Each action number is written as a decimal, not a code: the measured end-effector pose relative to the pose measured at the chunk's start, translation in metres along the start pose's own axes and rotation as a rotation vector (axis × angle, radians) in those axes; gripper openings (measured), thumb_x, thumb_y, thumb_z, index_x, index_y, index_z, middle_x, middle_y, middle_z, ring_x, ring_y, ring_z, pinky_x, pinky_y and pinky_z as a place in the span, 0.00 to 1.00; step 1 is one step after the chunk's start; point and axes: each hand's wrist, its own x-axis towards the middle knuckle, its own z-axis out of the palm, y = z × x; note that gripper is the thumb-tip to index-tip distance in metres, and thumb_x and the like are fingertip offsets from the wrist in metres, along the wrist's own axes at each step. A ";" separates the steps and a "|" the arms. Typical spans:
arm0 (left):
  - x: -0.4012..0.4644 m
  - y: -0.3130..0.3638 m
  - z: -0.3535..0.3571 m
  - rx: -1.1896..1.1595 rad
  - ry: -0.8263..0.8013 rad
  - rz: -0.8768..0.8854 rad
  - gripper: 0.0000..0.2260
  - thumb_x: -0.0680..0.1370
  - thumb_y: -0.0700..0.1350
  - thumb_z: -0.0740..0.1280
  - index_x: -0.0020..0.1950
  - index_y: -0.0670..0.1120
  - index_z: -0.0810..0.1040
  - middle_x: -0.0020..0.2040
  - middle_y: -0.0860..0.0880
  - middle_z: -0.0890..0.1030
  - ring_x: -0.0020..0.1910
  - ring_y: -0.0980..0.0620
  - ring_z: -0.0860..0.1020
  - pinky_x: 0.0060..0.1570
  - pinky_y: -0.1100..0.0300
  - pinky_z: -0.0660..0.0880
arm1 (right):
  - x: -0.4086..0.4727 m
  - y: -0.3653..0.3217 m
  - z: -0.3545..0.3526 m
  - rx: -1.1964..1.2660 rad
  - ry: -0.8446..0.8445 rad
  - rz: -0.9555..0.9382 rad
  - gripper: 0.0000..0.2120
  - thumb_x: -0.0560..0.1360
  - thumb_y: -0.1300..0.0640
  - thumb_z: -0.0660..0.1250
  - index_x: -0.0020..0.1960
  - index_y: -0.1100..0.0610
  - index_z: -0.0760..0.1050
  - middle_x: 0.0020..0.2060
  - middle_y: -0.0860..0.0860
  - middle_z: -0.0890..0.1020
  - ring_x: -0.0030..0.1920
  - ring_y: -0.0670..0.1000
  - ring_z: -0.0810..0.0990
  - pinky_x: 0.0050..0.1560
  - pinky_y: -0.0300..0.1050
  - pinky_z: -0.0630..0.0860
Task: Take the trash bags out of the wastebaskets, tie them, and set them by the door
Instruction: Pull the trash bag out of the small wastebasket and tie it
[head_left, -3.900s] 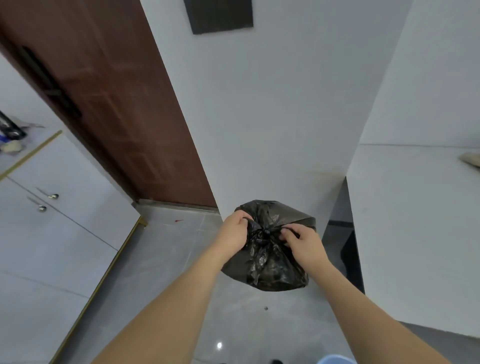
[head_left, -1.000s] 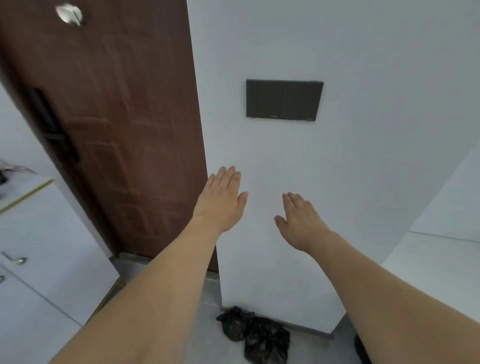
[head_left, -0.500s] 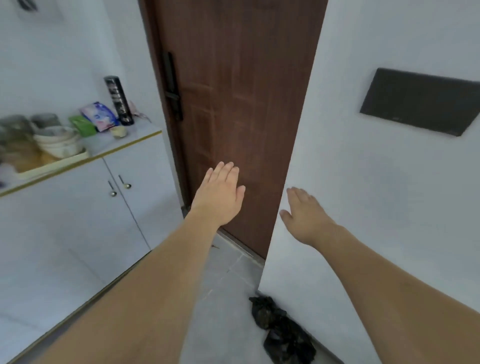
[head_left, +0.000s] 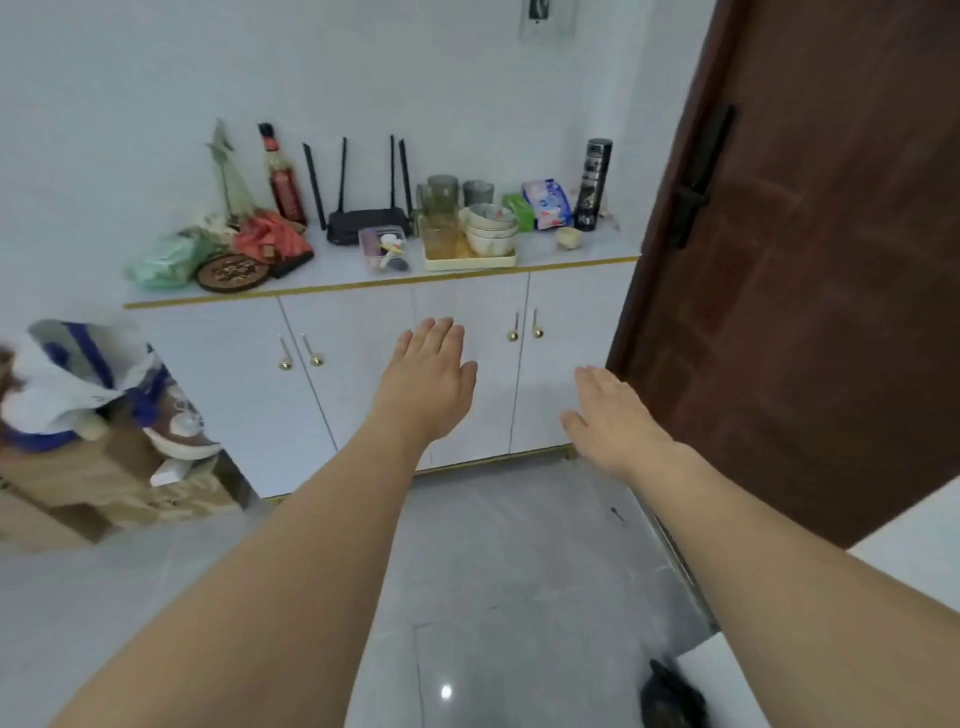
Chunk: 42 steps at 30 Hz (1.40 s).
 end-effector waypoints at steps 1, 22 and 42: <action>-0.006 -0.021 -0.004 0.003 0.008 -0.042 0.25 0.83 0.52 0.49 0.78 0.42 0.55 0.79 0.45 0.55 0.78 0.46 0.50 0.76 0.49 0.46 | 0.009 -0.020 0.003 0.000 -0.017 -0.037 0.30 0.82 0.50 0.51 0.78 0.62 0.46 0.78 0.57 0.50 0.78 0.55 0.48 0.77 0.49 0.46; -0.244 -0.248 -0.058 0.148 0.137 -0.948 0.24 0.82 0.51 0.52 0.77 0.43 0.59 0.78 0.44 0.59 0.77 0.46 0.54 0.76 0.48 0.48 | 0.040 -0.352 0.106 -0.010 -0.280 -0.955 0.29 0.81 0.52 0.53 0.78 0.61 0.49 0.77 0.57 0.55 0.77 0.55 0.51 0.76 0.48 0.47; -0.516 -0.358 -0.047 0.140 0.105 -1.464 0.25 0.82 0.50 0.51 0.76 0.40 0.57 0.77 0.43 0.58 0.77 0.44 0.54 0.75 0.47 0.49 | -0.100 -0.577 0.233 -0.142 -0.538 -1.302 0.29 0.82 0.52 0.52 0.79 0.60 0.46 0.79 0.55 0.49 0.78 0.53 0.46 0.75 0.46 0.42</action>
